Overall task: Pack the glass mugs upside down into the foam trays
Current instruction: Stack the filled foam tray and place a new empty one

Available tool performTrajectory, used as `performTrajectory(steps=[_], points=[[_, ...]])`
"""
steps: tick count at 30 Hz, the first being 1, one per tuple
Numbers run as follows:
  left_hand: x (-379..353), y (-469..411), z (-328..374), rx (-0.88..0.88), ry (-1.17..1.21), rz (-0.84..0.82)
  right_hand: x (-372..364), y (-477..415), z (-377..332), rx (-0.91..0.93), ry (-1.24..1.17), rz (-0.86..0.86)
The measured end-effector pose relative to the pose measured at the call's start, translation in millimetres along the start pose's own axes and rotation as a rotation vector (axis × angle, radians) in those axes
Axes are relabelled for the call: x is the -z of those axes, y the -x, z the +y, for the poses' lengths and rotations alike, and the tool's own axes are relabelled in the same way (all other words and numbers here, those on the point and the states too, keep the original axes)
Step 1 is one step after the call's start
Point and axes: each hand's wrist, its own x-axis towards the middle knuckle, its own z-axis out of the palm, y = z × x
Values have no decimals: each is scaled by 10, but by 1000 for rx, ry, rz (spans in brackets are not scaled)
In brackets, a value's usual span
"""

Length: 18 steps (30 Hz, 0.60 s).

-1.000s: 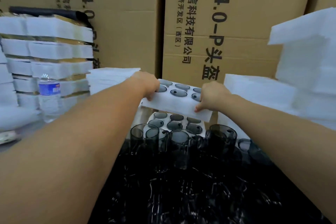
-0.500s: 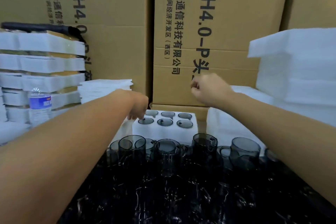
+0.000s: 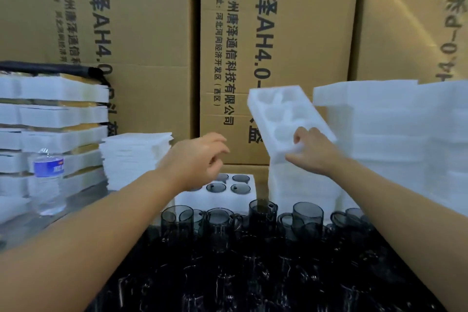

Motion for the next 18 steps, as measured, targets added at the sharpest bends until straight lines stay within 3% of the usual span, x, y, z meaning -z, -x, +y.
performTrajectory(steps=[5, 8, 11, 18], points=[[377, -107, 212, 285, 380, 293, 600, 435, -130, 258, -300, 33], [581, -156, 450, 534, 623, 345, 826, 806, -90, 373, -280, 78], [750, -56, 699, 617, 669, 197, 996, 1210, -20, 379, -256, 133], [1115, 420, 1217, 526, 353, -299, 1388, 2170, 69, 447, -262, 114]])
